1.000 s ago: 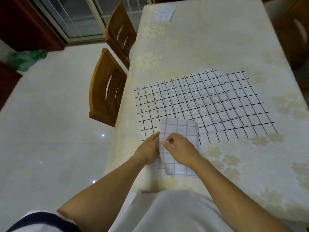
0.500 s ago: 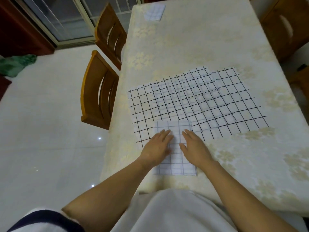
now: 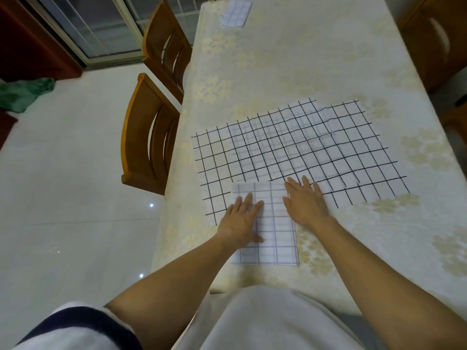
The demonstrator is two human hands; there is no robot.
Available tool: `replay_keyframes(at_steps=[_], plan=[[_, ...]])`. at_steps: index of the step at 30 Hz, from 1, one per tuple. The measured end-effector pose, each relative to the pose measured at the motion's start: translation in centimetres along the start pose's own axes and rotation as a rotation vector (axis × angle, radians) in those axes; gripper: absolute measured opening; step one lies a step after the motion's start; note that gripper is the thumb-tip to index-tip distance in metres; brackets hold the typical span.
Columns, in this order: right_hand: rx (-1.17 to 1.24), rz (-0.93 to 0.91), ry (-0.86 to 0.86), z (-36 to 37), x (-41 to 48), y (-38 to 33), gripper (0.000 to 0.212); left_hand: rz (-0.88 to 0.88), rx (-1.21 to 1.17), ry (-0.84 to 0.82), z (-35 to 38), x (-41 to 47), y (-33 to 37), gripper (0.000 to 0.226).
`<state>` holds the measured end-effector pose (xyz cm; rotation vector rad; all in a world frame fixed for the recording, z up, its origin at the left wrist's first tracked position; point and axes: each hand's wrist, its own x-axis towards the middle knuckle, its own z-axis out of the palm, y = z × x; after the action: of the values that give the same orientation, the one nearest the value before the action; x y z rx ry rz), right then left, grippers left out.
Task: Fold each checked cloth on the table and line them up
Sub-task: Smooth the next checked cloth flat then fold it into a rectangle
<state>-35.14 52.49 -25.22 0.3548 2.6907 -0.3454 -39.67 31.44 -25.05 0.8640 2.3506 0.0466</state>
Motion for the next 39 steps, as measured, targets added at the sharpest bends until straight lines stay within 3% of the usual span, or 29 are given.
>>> replay_keyframes(at_steps=[5,9,15,25,29,33,36,39], plan=[[-0.048,-0.087,0.095,0.6,-0.7,-0.6,0.068,-0.120,-0.056,0.060,-0.6,0.2,0.1,0.127],[0.033,-0.220,0.097,1.5,-0.8,-1.7,0.071,-0.007,0.007,0.184,-1.6,1.2,0.5,0.118],[0.010,-0.190,-0.001,2.4,-0.6,-0.7,0.086,-0.065,0.016,0.013,-2.7,2.6,-0.6,0.130],[0.006,-0.165,-0.043,1.2,-1.3,2.8,0.102,-0.121,0.145,-0.061,-3.0,2.0,-1.6,0.146],[0.109,-0.244,0.106,1.1,-2.3,3.0,0.082,0.019,0.172,0.036,-2.9,1.9,1.5,0.132],[0.184,-0.276,0.104,2.8,-4.0,2.6,0.061,0.164,0.078,-0.018,-1.4,1.6,4.5,0.114],[0.169,-0.240,0.064,3.5,-5.0,2.9,0.070,0.125,0.074,-0.059,0.2,1.0,4.8,0.118],[0.140,-0.234,-0.011,3.6,-5.6,3.5,0.097,0.094,0.031,-0.082,0.3,0.7,4.3,0.124]])
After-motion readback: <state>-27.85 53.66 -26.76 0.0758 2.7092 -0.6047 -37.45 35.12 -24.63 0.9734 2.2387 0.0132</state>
